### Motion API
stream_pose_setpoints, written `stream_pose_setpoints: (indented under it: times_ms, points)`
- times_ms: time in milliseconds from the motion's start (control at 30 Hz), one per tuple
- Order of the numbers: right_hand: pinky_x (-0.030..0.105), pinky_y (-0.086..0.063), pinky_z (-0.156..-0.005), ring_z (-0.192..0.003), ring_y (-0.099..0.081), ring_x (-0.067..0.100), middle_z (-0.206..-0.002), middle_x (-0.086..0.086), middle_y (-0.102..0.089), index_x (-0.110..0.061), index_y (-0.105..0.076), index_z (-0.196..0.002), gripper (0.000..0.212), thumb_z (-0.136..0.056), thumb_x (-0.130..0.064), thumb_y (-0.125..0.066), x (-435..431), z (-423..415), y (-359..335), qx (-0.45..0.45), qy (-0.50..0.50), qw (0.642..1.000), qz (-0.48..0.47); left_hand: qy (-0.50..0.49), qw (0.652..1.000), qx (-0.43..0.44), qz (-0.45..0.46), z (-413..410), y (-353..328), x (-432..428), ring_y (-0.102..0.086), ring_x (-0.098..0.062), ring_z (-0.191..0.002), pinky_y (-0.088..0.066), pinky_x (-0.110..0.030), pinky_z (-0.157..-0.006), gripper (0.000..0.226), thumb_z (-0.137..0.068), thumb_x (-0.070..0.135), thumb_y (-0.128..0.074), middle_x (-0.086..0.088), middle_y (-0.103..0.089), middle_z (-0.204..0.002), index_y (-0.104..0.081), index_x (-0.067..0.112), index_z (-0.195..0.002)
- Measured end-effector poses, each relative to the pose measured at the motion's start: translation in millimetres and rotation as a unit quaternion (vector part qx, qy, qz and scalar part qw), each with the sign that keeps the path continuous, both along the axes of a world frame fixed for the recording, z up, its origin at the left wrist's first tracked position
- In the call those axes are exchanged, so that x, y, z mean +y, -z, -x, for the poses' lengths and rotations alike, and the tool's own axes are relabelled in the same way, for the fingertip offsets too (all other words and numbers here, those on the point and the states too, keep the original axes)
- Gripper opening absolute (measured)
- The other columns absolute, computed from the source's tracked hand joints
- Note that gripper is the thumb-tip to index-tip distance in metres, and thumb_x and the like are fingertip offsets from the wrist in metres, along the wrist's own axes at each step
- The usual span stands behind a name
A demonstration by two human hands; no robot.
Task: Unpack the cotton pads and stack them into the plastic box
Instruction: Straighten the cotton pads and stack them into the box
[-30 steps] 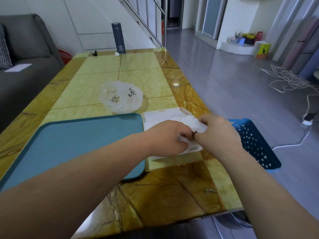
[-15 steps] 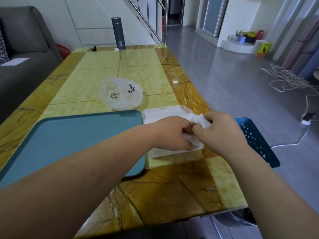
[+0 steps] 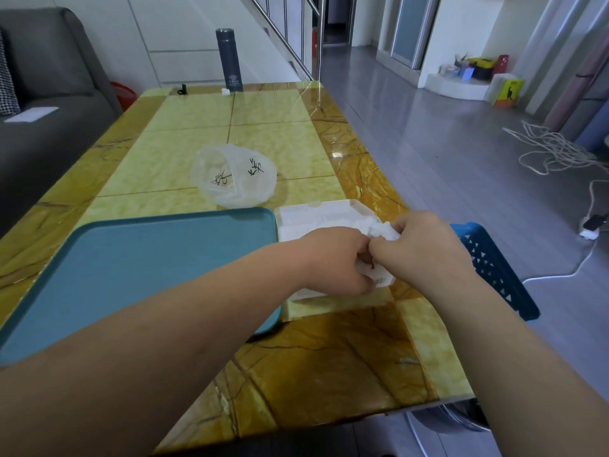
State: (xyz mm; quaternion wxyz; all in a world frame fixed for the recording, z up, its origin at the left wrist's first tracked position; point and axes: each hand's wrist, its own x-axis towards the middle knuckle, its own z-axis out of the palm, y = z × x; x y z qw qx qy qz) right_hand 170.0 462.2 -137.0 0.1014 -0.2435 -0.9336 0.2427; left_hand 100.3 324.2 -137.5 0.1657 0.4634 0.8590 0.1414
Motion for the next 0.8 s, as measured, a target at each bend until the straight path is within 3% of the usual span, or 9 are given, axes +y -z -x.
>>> stream_pose_setpoints:
  times_ms: [100,233,333,433,500,600,733,800]
  points:
    - [0.027,-0.033,-0.051,-0.054,-0.048,0.023,-0.057,0.001,-0.047,-0.013,-0.051,-0.063,0.024,-0.068,-0.030,-0.067,-0.4,2.4,-3.7,-0.049,0.003,0.999,0.002,0.001,1.000,0.020,0.012,-1.4,2.3,0.3,-0.056,-0.014,-0.083,-0.040,-0.028,-0.068,0.019,-0.090,0.041,-0.066,0.016,-0.052,-0.077,-0.048,0.037,-0.083]
    - [0.026,-0.031,-0.053,-0.054,-0.042,0.021,-0.059,-0.001,-0.041,-0.017,-0.041,-0.063,0.028,-0.068,-0.032,-0.064,-3.1,3.8,-5.2,-0.078,0.001,0.997,-0.008,-0.002,1.000,0.014,-0.003,-0.7,5.7,-0.2,-0.058,-0.013,-0.074,-0.043,-0.029,-0.062,0.026,-0.086,0.038,-0.065,0.009,-0.056,-0.074,-0.047,0.033,-0.068]
    - [0.027,-0.032,-0.053,-0.056,-0.046,0.023,-0.060,0.000,-0.046,-0.015,-0.047,-0.064,0.028,-0.066,-0.039,-0.063,-3.5,2.7,-5.6,-0.059,0.003,0.998,-0.007,-0.010,1.000,-0.003,-0.023,1.4,3.5,-3.5,-0.060,-0.010,-0.075,-0.049,-0.030,-0.065,0.018,-0.085,0.040,-0.066,0.009,-0.061,-0.078,-0.057,0.030,-0.072]
    - [0.028,-0.038,-0.054,-0.058,-0.053,0.025,-0.061,0.002,-0.053,-0.012,-0.059,-0.070,0.037,-0.061,-0.047,-0.056,-3.5,-1.1,-8.9,-0.022,0.017,0.999,-0.017,-0.028,0.999,-0.017,-0.024,6.2,-2.8,-5.1,-0.051,-0.004,-0.068,-0.036,-0.022,-0.059,0.030,-0.088,0.034,-0.071,0.012,-0.054,-0.072,-0.049,0.033,-0.067]
    - [0.029,-0.040,-0.055,-0.060,-0.056,0.025,-0.062,0.002,-0.056,-0.013,-0.061,-0.070,0.031,-0.064,-0.043,-0.058,-3.8,-1.6,-8.8,-0.024,0.016,0.999,-0.021,-0.024,1.000,-0.006,-0.015,6.3,-4.7,-2.9,-0.050,-0.004,-0.066,-0.034,-0.023,-0.058,0.034,-0.087,0.034,-0.072,0.014,-0.052,-0.070,-0.046,0.034,-0.066]
    - [0.028,-0.039,-0.056,-0.058,-0.053,0.024,-0.060,0.000,-0.052,-0.016,-0.052,-0.064,0.023,-0.063,-0.036,-0.061,-6.8,0.6,-8.4,-0.059,0.008,0.998,-0.025,-0.014,1.000,0.022,0.005,2.1,1.1,1.3,-0.056,-0.008,-0.073,-0.036,-0.021,-0.058,0.015,-0.086,0.038,-0.071,0.010,-0.062,-0.080,-0.059,0.030,-0.080]
    - [0.026,-0.031,-0.054,-0.055,-0.044,0.021,-0.060,-0.002,-0.044,-0.019,-0.040,-0.062,0.029,-0.058,-0.036,-0.063,-12.1,1.1,-9.6,-0.094,0.003,0.995,-0.028,-0.021,1.000,0.020,-0.008,1.8,4.9,1.5,-0.062,-0.016,-0.079,-0.043,-0.027,-0.061,0.018,-0.084,0.037,-0.071,0.004,-0.066,-0.086,-0.065,0.020,-0.089]
    - [0.025,-0.030,-0.054,-0.055,-0.042,0.020,-0.062,-0.002,-0.043,-0.020,-0.038,-0.064,0.032,-0.056,-0.037,-0.064,-15.5,1.4,-9.3,-0.117,0.005,0.993,-0.030,-0.011,1.000,0.021,-0.015,2.7,6.1,-0.4,-0.064,-0.019,-0.087,-0.051,-0.033,-0.072,0.021,-0.085,0.037,-0.069,-0.001,-0.066,-0.094,-0.068,0.017,-0.091]
